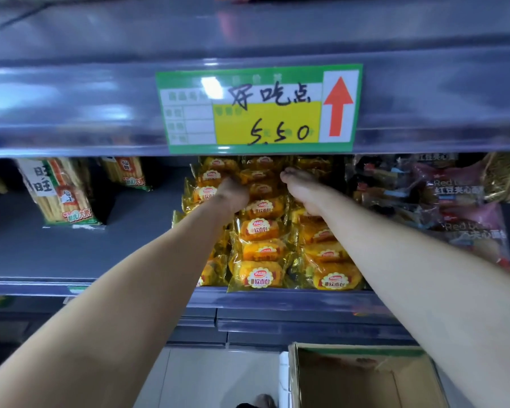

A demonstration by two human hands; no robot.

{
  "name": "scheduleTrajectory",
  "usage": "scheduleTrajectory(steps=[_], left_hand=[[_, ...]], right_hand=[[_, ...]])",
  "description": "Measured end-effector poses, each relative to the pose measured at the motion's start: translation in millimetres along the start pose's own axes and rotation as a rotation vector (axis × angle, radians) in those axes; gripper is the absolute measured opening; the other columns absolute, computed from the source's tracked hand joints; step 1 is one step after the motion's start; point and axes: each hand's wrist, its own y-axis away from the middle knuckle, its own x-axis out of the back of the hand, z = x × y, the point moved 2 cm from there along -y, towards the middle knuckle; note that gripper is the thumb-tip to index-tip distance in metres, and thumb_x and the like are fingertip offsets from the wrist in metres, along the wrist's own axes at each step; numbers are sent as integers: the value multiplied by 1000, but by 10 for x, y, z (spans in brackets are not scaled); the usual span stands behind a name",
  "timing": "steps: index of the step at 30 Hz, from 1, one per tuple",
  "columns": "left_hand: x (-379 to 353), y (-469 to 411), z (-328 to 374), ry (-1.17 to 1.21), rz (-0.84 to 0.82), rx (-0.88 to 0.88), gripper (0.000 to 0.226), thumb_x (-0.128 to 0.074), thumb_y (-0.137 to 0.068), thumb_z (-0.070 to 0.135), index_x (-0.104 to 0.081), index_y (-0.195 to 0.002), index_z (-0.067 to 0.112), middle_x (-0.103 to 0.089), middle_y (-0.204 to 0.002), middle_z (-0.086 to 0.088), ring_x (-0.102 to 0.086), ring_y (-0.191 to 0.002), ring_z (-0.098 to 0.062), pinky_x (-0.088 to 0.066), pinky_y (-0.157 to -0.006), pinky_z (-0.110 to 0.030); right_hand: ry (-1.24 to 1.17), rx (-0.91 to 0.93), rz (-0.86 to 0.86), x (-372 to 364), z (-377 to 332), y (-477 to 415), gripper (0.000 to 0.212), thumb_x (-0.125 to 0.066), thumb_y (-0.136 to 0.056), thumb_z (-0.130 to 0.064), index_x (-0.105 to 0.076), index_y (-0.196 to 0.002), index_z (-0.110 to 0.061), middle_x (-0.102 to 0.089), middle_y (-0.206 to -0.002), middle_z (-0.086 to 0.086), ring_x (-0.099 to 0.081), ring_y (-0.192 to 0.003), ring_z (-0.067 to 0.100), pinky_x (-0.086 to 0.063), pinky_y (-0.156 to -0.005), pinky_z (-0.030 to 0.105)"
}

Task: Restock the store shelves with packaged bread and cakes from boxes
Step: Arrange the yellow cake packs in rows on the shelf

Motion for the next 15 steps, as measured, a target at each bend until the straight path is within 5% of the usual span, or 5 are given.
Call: scheduleTrajectory(steps=[3, 12, 15], left_hand=[[3, -31, -24, 60, 28, -10, 24, -48, -96, 25, -55, -116, 15, -63, -118, -7, -60, -108, -22, -49, -98, -39], [124, -95, -103, 123, 48, -17, 26, -37, -99, 9, -57, -112, 16, -64, -115, -10, -62, -101, -23, -51, -96, -41], [207, -99, -129, 6, 114, -34, 32, -36, -98, 7, -59, -119, 13, -64, -117, -8, -62, -104, -27, -51, -95, -43]], right_hand=[[19, -5, 1, -25, 37, -51, 47, -32, -103, -33, -28, -147, -20, -26, -154, 5, -28, -140, 26, -28, -114, 41], [116, 6, 22, -104, -24, -104, 44, -29, -104, -30, -32, -146, -16, -34, -150, 8, -36, -135, 25, -34, -103, 32], [121, 35, 156, -22, -16, -47, 44, -28, -104, -24, -32, -147, -18, -35, -150, 6, -41, -131, 24, -34, -88, 23]])
